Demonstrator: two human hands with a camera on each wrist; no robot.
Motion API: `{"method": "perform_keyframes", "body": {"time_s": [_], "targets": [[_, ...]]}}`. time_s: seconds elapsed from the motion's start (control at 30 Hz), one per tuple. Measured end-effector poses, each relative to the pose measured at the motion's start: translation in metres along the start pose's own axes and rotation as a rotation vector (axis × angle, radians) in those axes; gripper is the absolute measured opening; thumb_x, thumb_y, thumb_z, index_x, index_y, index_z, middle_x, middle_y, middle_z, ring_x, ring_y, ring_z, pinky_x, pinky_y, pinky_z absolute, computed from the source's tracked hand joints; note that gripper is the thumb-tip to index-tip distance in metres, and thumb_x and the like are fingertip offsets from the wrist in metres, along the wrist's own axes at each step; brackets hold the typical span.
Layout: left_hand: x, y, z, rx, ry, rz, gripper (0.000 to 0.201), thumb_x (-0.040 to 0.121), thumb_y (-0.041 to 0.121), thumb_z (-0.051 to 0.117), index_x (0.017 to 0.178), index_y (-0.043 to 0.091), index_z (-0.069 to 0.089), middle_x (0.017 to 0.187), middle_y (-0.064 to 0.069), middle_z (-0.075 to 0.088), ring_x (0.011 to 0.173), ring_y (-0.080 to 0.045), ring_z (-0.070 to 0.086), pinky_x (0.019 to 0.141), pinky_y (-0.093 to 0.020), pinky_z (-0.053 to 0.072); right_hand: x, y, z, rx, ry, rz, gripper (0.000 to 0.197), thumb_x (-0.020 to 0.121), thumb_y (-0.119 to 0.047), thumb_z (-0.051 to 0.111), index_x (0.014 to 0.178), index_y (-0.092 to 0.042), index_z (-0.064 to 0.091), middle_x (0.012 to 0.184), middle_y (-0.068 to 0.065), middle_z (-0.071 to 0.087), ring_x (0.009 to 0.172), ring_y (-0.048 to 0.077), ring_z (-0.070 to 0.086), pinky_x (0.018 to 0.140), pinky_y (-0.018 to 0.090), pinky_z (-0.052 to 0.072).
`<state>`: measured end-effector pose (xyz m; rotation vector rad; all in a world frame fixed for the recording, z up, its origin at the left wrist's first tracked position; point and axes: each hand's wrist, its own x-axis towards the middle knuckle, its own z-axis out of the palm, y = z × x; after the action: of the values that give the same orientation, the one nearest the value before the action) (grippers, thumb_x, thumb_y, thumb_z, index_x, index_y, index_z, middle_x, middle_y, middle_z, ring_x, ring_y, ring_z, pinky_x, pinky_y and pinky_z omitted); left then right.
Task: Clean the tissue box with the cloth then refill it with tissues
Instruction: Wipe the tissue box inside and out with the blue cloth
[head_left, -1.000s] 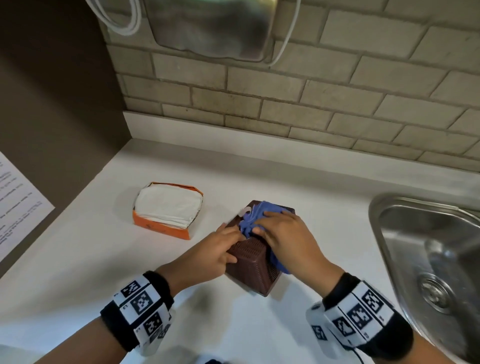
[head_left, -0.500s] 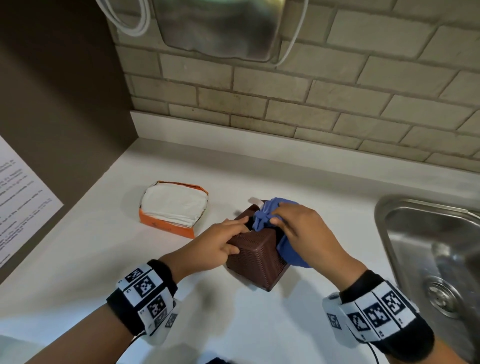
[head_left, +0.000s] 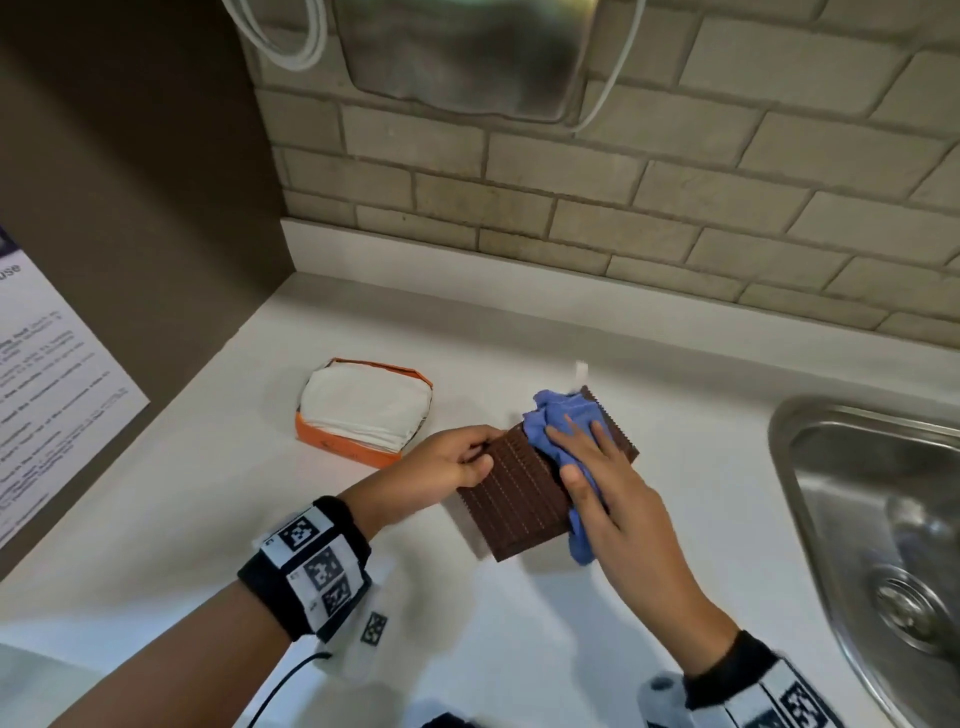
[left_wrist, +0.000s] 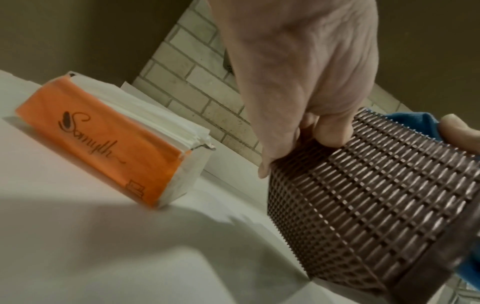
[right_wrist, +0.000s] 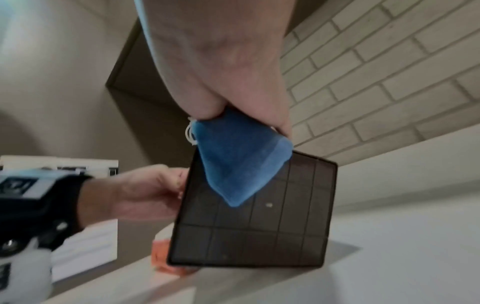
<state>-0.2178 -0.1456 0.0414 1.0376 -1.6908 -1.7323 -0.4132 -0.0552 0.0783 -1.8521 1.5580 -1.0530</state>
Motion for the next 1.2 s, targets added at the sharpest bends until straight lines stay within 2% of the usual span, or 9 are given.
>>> {"method": "perform_keyframes", "body": {"time_s": [0.2,0.43,0.57,0.7,0.83,0.93,1.0,1.1,1.2], "targets": [[-0.004,-0.004,0.0,0.025,0.01,-0.028,0.037,0.095,-0.005,0.044,0.105,0.027,0.061,0.102,0.008,0.067,0.096,0.002,0.061,0.093,-0.018,0.042,0.022,0.027,-0.013,0.01,-0.02,0.202,0.035,0.099,-0.039,0.035,0.129,-0.057,0.033,0.151,-0.023,0.022,0.143,-0.001,0.007,0.12,0.036,0.014],[-0.001,-0.006,0.009,-0.129,0.103,-0.039,0.035,0.083,0.018,0.049,0.115,0.013,0.06,0.105,-0.004,0.066,0.098,-0.012,0.059,0.091,-0.023,0.042,0.011,0.0,0.004,0.004,-0.061,-0.028,0.034,0.098,-0.036,0.038,0.128,-0.045,0.05,0.136,-0.035,0.042,0.136,-0.009,0.026,0.111,0.015,0.018],[-0.003,-0.007,0.003,-0.223,0.117,-0.076,0.028,0.085,0.016,0.05,0.108,0.014,0.065,0.109,-0.007,0.068,0.105,-0.016,0.06,0.096,-0.026,0.043,0.019,0.012,-0.009,0.145,0.218,0.159,0.023,0.098,-0.03,0.043,0.102,-0.034,0.065,0.108,-0.011,0.068,0.106,0.005,0.06,0.086,0.007,0.04],[-0.007,-0.007,-0.001,-0.486,0.141,-0.124,0.048,0.097,-0.006,0.033,0.071,0.014,0.069,0.088,-0.003,0.072,0.09,-0.018,0.063,0.085,-0.03,0.047,0.027,0.033,-0.037,0.66,0.318,0.282,0.04,0.099,-0.044,0.036,0.122,-0.022,0.059,0.119,0.001,0.065,0.104,0.025,0.063,0.085,0.039,0.048],[-0.006,-0.013,0.006,-0.738,0.157,-0.23,0.033,0.098,0.014,0.036,0.115,-0.002,0.059,0.109,-0.016,0.07,0.098,-0.028,0.069,0.08,-0.044,0.057,0.026,0.028,-0.049,0.955,0.194,0.374,0.045,0.096,-0.054,0.031,0.13,-0.03,0.049,0.078,0.012,0.059,0.045,0.029,0.043,0.046,0.037,0.043],[-0.004,-0.019,0.01,-0.817,0.168,-0.329,0.037,0.098,0.018,0.036,0.124,-0.002,0.054,0.111,-0.016,0.069,0.095,-0.028,0.07,0.078,-0.046,0.059,0.018,0.028,-0.041,0.551,0.338,0.344,0.035,0.098,-0.046,0.034,0.123,-0.039,0.058,0.106,-0.001,0.07,0.089,0.026,0.066,0.076,0.044,0.055],[-0.002,-0.02,0.014,-0.842,0.175,-0.366,0.034,0.099,0.017,0.036,0.121,0.002,0.056,0.102,-0.013,0.073,0.088,-0.026,0.073,0.073,-0.045,0.06,0.014,0.027,-0.029,0.359,0.347,0.292,0.034,0.098,-0.042,0.037,0.122,-0.035,0.059,0.121,-0.009,0.066,0.115,0.01,0.059,0.102,0.038,0.045],[-0.001,-0.021,0.018,-0.816,0.224,-0.404,0.033,0.099,0.016,0.035,0.12,0.0,0.055,0.099,-0.014,0.074,0.085,-0.027,0.073,0.07,-0.044,0.061,0.011,0.008,-0.002,0.187,0.242,0.208,0.035,0.096,-0.036,0.04,0.128,-0.038,0.055,0.13,-0.025,0.054,0.119,-0.016,0.045,0.098,0.005,0.035],[-0.002,-0.019,0.019,-0.827,0.236,-0.431,0.041,0.099,0.016,0.032,0.131,-0.004,0.05,0.128,-0.023,0.059,0.111,-0.035,0.061,0.089,-0.049,0.051,0.009,-0.006,0.023,0.062,-0.028,0.143,0.043,0.09,-0.05,0.033,0.133,-0.051,0.036,0.141,-0.034,0.032,0.139,-0.007,0.017,0.111,0.012,0.016]]}}
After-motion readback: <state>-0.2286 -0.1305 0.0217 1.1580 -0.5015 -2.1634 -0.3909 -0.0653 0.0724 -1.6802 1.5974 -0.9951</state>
